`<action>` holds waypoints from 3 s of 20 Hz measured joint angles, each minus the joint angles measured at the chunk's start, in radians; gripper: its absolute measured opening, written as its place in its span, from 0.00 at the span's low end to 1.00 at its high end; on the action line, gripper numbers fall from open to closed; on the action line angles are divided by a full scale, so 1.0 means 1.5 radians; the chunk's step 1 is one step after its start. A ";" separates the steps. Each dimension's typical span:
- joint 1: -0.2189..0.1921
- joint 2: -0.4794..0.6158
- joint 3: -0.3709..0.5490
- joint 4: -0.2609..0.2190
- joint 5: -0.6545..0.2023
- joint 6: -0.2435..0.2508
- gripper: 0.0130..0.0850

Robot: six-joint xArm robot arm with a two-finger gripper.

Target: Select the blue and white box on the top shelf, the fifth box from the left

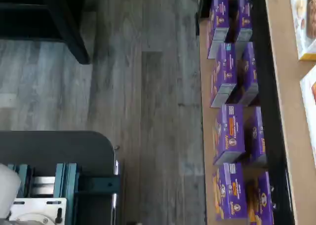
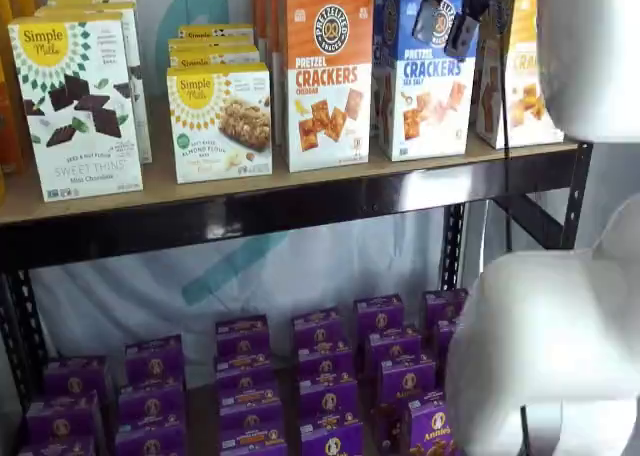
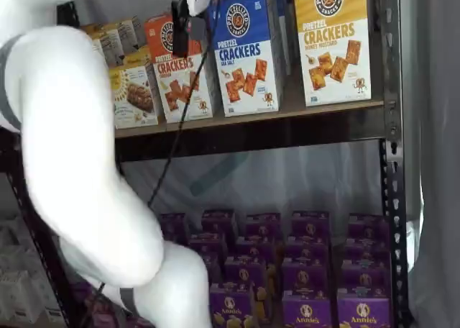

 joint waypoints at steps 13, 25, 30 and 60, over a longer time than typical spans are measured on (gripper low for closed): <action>-0.020 -0.046 0.055 0.031 -0.083 -0.009 1.00; -0.063 -0.076 0.084 0.081 -0.213 -0.035 1.00; -0.059 -0.043 0.034 0.074 -0.205 -0.028 1.00; 0.007 0.126 -0.128 0.007 -0.211 0.003 1.00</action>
